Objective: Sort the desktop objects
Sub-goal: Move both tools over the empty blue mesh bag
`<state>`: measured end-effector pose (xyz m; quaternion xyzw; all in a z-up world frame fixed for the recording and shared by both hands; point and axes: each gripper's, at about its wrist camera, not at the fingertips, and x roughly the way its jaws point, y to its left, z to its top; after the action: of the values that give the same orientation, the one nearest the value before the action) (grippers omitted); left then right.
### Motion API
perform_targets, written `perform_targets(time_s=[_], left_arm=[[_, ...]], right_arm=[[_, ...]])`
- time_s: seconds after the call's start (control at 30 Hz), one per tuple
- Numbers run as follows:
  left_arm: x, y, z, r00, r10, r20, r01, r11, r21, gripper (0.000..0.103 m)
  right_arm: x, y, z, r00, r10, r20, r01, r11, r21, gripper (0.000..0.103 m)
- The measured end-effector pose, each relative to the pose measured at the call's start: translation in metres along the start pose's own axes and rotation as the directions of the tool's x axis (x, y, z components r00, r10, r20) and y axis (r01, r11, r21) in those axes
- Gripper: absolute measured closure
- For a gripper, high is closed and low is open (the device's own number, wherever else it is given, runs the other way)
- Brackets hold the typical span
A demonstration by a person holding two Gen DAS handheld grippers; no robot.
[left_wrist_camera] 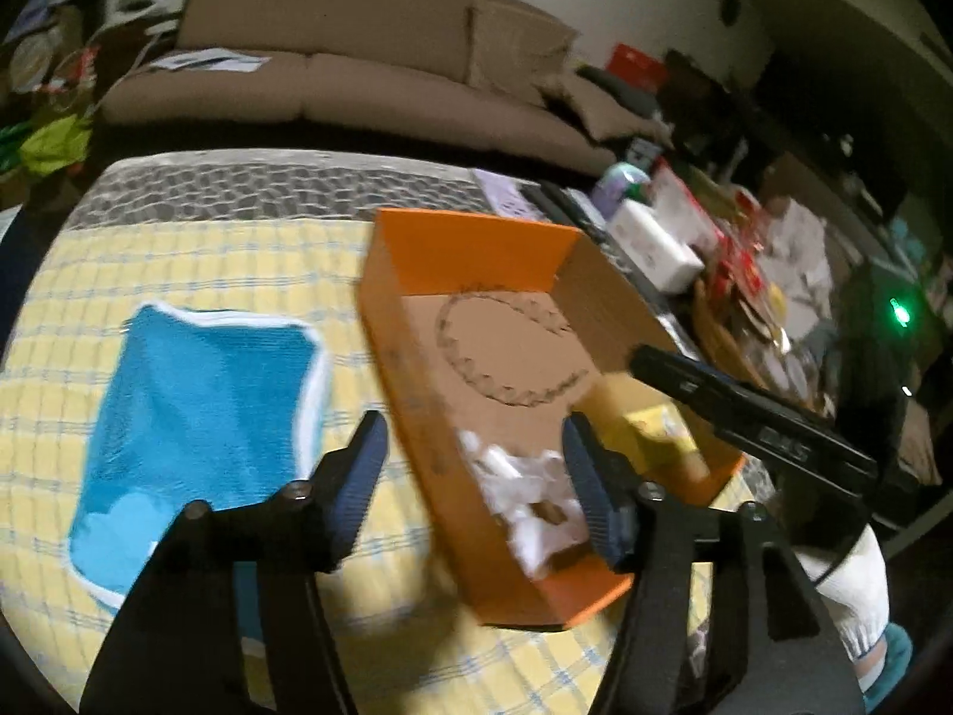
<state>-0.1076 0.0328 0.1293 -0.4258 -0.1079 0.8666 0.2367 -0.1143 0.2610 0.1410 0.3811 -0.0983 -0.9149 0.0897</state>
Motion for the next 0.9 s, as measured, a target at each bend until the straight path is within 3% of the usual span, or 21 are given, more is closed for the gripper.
perform_targets(time_s=[0.1,0.3,0.4,0.77,0.9], left_arm=[[-0.007,0.021,0.005,1.000,0.028,0.003,-0.028,0.999,-0.031,0.040],[-0.036,0.061,0.004,0.994,0.109,0.026,-0.107,0.993,-0.059,0.036],[-0.045,0.081,-0.003,0.992,0.129,0.014,-0.128,0.989,-0.075,0.022],[-0.074,0.152,-0.042,0.963,0.268,-0.024,-0.269,0.954,-0.134,0.002],[-0.073,0.174,-0.047,0.963,0.266,-0.044,-0.269,0.948,-0.168,0.000]], right_arm=[[-0.002,0.012,0.003,1.000,0.020,0.007,-0.020,1.000,-0.013,0.039],[-0.004,0.046,0.008,0.998,0.069,0.009,-0.068,0.996,-0.063,0.038],[-0.002,0.063,0.007,0.996,0.094,0.004,-0.094,0.992,-0.080,0.038],[0.009,0.134,-0.010,0.984,0.174,-0.044,-0.178,0.975,-0.133,0.036],[0.017,0.159,-0.026,0.964,0.251,-0.084,-0.261,0.955,-0.142,0.012]])
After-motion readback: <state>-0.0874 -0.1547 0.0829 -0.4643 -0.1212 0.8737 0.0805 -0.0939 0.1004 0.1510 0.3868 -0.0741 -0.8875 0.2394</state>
